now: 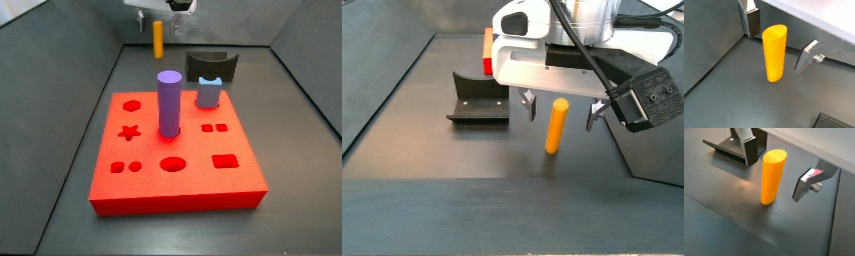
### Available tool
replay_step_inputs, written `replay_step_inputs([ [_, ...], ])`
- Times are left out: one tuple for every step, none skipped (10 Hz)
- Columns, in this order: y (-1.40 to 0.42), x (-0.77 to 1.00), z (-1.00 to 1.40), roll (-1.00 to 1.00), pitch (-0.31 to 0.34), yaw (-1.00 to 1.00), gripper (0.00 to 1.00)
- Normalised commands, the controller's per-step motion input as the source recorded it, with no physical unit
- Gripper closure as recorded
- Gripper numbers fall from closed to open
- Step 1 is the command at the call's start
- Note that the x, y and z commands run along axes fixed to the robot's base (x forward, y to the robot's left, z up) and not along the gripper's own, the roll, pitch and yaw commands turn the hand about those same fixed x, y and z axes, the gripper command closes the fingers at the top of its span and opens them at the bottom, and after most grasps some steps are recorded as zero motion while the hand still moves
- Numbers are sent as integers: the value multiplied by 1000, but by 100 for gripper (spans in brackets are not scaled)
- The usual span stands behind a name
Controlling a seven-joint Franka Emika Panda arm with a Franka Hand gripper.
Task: Pick up the oval object. Move up. Move to above the board. Insert the oval object.
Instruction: Pick up the oval object.
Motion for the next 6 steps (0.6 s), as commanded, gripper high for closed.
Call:
replay_step_inputs([
  [0,0,0,0,-10,0,0],
  [-14,3,0,17,1,0,0],
  [-80,-26,-223,187,-10,0,0],
  [-66,0,-354,170,-44,0,0],
  [0,-6,-286,29,-93,0,0],
  [0,-20,-160,0,-136,0,0],
])
